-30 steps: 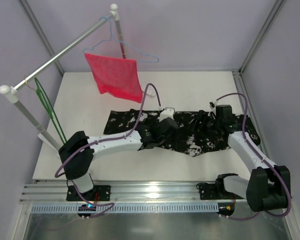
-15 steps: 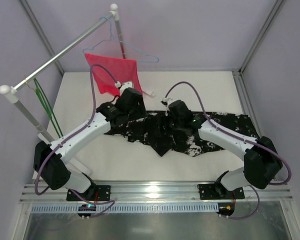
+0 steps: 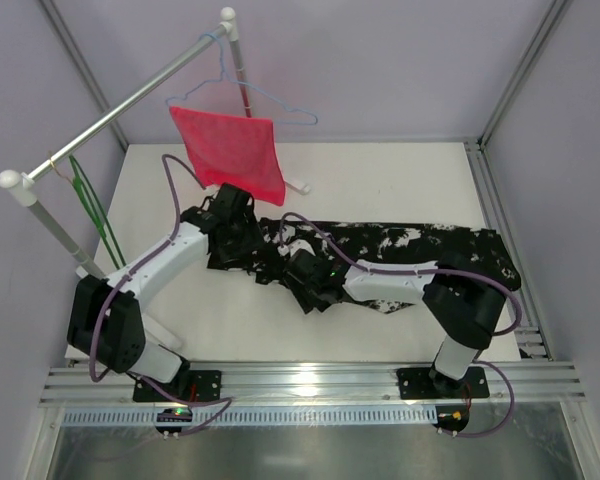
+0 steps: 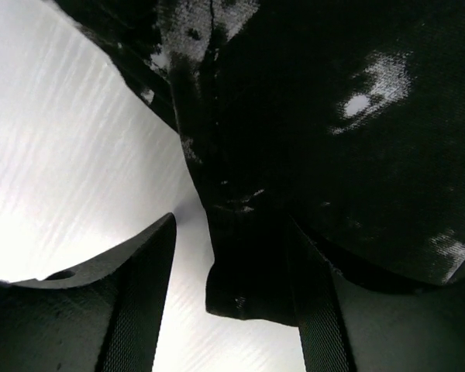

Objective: Place the trousers on the hanger
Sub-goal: Fold the trousers

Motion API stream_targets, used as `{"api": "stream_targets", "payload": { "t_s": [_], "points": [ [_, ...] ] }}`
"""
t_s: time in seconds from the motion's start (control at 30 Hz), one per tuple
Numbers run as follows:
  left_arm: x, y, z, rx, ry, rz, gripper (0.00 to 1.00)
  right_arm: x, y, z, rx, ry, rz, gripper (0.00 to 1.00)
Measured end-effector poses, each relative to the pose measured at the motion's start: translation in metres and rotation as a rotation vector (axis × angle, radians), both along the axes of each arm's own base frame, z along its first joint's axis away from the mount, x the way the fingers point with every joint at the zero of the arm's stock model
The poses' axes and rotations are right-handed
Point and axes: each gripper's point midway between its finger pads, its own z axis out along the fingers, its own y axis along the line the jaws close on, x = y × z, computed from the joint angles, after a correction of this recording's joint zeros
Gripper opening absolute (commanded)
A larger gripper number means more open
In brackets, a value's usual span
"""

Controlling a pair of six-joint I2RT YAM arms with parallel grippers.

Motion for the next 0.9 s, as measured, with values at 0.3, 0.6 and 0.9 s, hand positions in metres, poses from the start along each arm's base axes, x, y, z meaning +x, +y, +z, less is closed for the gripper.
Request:
{"api": "stream_targets", "payload": {
  "t_s": [0.3, 0.6, 0.9],
  "points": [
    [0.008, 0.025, -0.023, 0.005, 0.074, 0.082, 0.65, 0.014, 0.002, -0.006, -0.067, -0.083, -0.048, 0.04],
    [0.010, 0.032, -0.035, 0.031, 0.103, 0.101, 0.67, 0.021, -0.013, 0.007, -0.120, -0.095, -0.096, 0.04],
    [0.015, 0.050, -0.038, 0.052, 0.104, 0.155, 0.69, 0.081, -0.067, 0.087, 0.166, -0.105, -0.335, 0.04]
  ]
}}
